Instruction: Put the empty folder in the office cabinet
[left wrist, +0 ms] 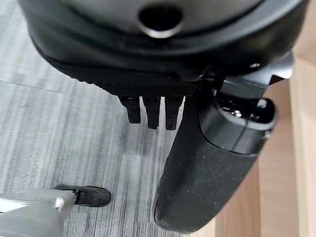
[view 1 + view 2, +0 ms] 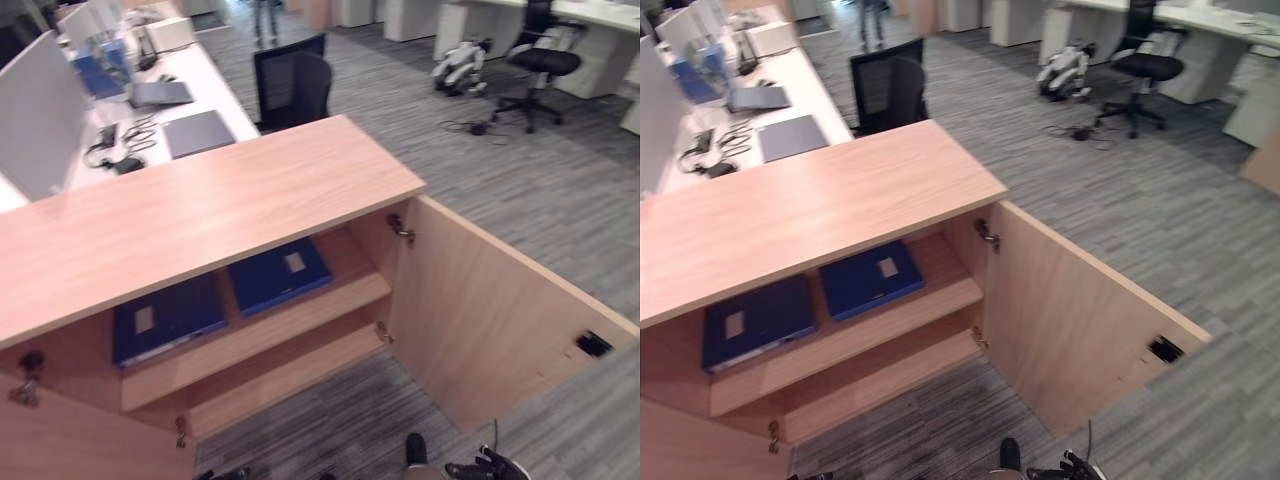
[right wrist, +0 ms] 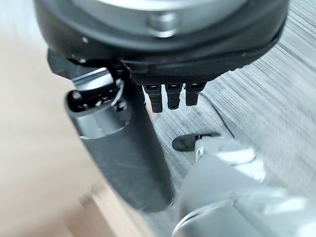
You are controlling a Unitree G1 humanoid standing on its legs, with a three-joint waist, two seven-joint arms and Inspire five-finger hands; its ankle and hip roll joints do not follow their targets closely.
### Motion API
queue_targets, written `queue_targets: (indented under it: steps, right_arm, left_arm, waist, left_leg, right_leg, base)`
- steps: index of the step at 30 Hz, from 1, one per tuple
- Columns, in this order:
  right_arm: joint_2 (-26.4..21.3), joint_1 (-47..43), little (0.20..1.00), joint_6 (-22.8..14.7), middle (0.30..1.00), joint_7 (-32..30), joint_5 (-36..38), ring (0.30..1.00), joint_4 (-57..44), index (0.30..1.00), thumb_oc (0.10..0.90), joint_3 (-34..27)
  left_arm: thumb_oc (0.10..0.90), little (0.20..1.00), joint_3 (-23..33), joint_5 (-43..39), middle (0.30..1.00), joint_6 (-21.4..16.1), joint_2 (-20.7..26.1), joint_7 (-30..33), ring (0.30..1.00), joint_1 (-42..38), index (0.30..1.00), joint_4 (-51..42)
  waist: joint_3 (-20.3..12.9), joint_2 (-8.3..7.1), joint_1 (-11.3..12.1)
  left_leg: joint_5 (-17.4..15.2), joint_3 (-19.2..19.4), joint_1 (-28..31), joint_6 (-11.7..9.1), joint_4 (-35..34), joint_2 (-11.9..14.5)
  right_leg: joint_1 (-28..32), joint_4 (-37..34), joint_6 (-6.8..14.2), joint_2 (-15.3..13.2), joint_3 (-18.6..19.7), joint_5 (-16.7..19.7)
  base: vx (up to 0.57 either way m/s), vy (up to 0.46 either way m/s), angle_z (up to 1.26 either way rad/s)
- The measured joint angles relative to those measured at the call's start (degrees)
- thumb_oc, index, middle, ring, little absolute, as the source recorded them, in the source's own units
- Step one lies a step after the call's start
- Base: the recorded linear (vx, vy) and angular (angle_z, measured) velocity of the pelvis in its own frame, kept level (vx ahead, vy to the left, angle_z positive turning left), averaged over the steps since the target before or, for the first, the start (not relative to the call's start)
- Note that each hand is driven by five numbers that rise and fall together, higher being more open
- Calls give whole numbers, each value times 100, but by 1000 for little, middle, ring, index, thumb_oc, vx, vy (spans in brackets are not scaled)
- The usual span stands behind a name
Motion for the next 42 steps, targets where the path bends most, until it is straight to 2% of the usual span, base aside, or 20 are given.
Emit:
queue_targets:
  steps: [2, 4, 5, 6, 8, 11, 13, 19, 23, 25, 26, 28, 30, 32, 34, 35, 38, 42]
  right_arm:
    - [80, 19, 900, -47, 900, -136, 367, 900, 22, 900, 800, -309]
    - [102, 66, 900, -152, 900, -238, 567, 900, -17, 900, 800, -542]
    - [97, 81, 900, -217, 900, -361, 610, 900, -63, 900, 800, -723]
    - [30, 91, 900, -266, 900, -474, 628, 900, -106, 900, 800, -857]
    - [-161, 116, 900, -324, 900, -653, 626, 900, -417, 900, 800, -1018]
    - [-503, 134, 900, -426, 900, -921, 592, 900, -899, 900, 800, -1105]
    - [-663, 153, 900, -479, 900, -1081, 529, 900, -1249, 900, 800, -1196]
    - [-1090, -101, 900, -516, 900, -1270, -81, 900, -1953, 900, 800, -1117]
    - [-1450, -492, 900, -489, 900, -1198, -407, 900, -2631, 900, 800, -644]
    - [-1703, -784, 900, -553, 900, -1000, -573, 900, -3131, 900, 800, -187]
    - [-1908, -1078, 900, -562, 900, -782, -570, 900, -3339, 900, 800, 307]
    - [-2086, -1207, 900, -563, 900, -587, -732, 900, -3565, 900, 800, 574]
    - [-2588, -1249, 900, -549, 900, -233, -796, 900, -3630, 900, 800, 855]
    - [-3077, -1311, 900, -412, 900, 138, -839, 900, -3906, 900, 800, 1457]
    - [-3270, -1370, 900, -321, 900, 426, -789, 900, -3931, 900, 800, 1781]
    - [-3500, -1410, 900, -236, 900, 760, -784, 900, -3943, 900, 800, 2142]
    - [-3513, -1813, 900, -8, 900, 988, -631, 900, -3973, 900, 800, 2679]
    - [-3909, -2089, 900, 259, 900, 1500, -322, 900, -4571, 900, 800, 3355]
  left_arm:
    - [800, 900, 23, -1, 900, -19, 17, -2, 900, 41, 900, -39]
    - [800, 900, 27, 1, 900, -20, 27, -1, 900, 66, 900, 3]
    - [800, 900, 36, 4, 900, -37, 22, 1, 900, 101, 900, 66]
    - [800, 900, 33, 5, 900, -19, -39, -5, 900, 124, 900, 153]
    - [800, 900, 44, 8, 900, 31, -136, -5, 900, 274, 900, 168]
    - [800, 900, 152, 52, 900, 24, -148, 0, 900, 264, 900, 135]
    - [800, 900, 241, 106, 900, -4, -142, 10, 900, 256, 900, 35]
    - [800, 900, 181, 104, 900, -57, -152, 7, 900, -9, 900, -314]
    - [800, 900, 149, 104, 900, -86, -156, 9, 900, -119, 900, -322]
    - [800, 900, 119, 104, 900, -85, -156, 9, 900, -121, 900, -309]
    - [800, 900, 125, 104, 900, -77, -152, 11, 900, -113, 900, -272]
    - [800, 900, 121, 105, 900, -85, -167, -6, 900, -80, 900, -269]
    - [800, 900, 131, 109, 900, -66, -163, -16, 900, 37, 900, -174]
    - [800, 900, 163, 118, 900, -36, -163, -22, 900, 126, 900, -27]
    - [800, 900, 179, 122, 900, -33, -166, -36, 900, 248, 900, -13]
    - [800, 900, 179, 129, 900, 7, -166, -135, 900, 290, 900, -13]
    - [800, 900, 193, 167, 900, 17, -173, -133, 900, 364, 900, -16]
    - [800, 900, 202, 174, 900, 3, -173, -137, 900, 316, 900, -33]
  waist:
    - [5, 75, -7]
    - [-26, 16, -45]
    - [-37, -47, -108]
    - [-38, -32, -172]
    - [-108, 111, -169]
    - [-135, 130, -207]
    - [-159, 78, -251]
    - [-205, 7, -305]
    - [-221, 36, -286]
    - [-225, 61, -248]
    - [-225, 61, -196]
    - [-228, 62, -111]
    - [-229, 48, -135]
    - [-235, 58, -167]
    - [-243, 41, -165]
    - [-247, 29, -170]
    - [-250, 24, -162]
    - [-326, -8, -156]
  left_leg:
    - [5, 240, 32, 4, -1, 149]
    - [-18, 336, 65, -47, 0, 184]
    - [-24, 314, 93, -121, 2, 156]
    - [-64, 188, 76, -185, 3, 180]
    - [-55, 21, 82, -260, 3, 263]
    - [-75, 176, 78, -345, 2, 404]
    - [-74, 272, 85, -399, 2, 433]
    - [-52, 298, 95, -421, 3, 517]
    - [-15, 292, 112, -486, 3, 554]
    - [-12, 288, 132, -493, 4, 581]
    - [-6, 306, 154, -506, 4, 594]
    - [3, 278, 157, -522, 4, 622]
    - [4, 270, 171, -522, 2, 643]
    - [-9, 258, 146, -506, 1, 664]
    - [2, 221, 139, -519, 0, 688]
    - [21, 163, 173, -562, 1, 715]
    - [5, 71, 161, -590, -1, 723]
    - [4, -195, -32, -588, -3, 736]
  right_leg:
    - [-188, 791, -26, -16, -148, -177]
    - [-146, 1179, -58, -3, -38, -290]
    - [-39, 1044, -223, 88, 99, -309]
    - [0, 867, -259, 219, 156, -283]
    - [110, 471, -279, 464, 339, -118]
    - [171, 20, -303, 706, 502, 112]
    - [246, -184, -401, 802, 618, 253]
    - [512, -739, -466, 923, 615, 522]
    - [532, -740, -462, 956, 606, 528]
    - [553, -743, -477, 981, 595, 518]
    - [562, -744, -481, 1001, 600, 515]
    - [584, -744, -503, 1015, 552, 500]
    - [607, -744, -511, 1030, 546, 494]
    - [613, -744, -513, 1047, 520, 493]
    - [634, -744, -539, 1058, 467, 476]
    - [681, -744, -553, 1088, 436, 467]
    - [665, -743, -551, 1107, 392, 467]
    - [486, -738, -539, 1141, 249, 462]
  base:
    - [17, -3, -59]
    - [54, -34, -38]
    - [112, -95, -37]
    - [113, -95, -43]
    - [84, -126, -64]
    - [136, -193, -58]
    - [85, -145, -33]
    - [82, -156, -5]
    - [48, -108, 1]
    - [41, -127, -1]
    - [29, -72, -1]
    - [23, -48, 5]
    - [9, -44, 1]
    - [0, 0, 0]
    - [-10, 4, 9]
    - [-25, 16, 10]
    - [-31, 42, -14]
    - [-46, 51, -7]
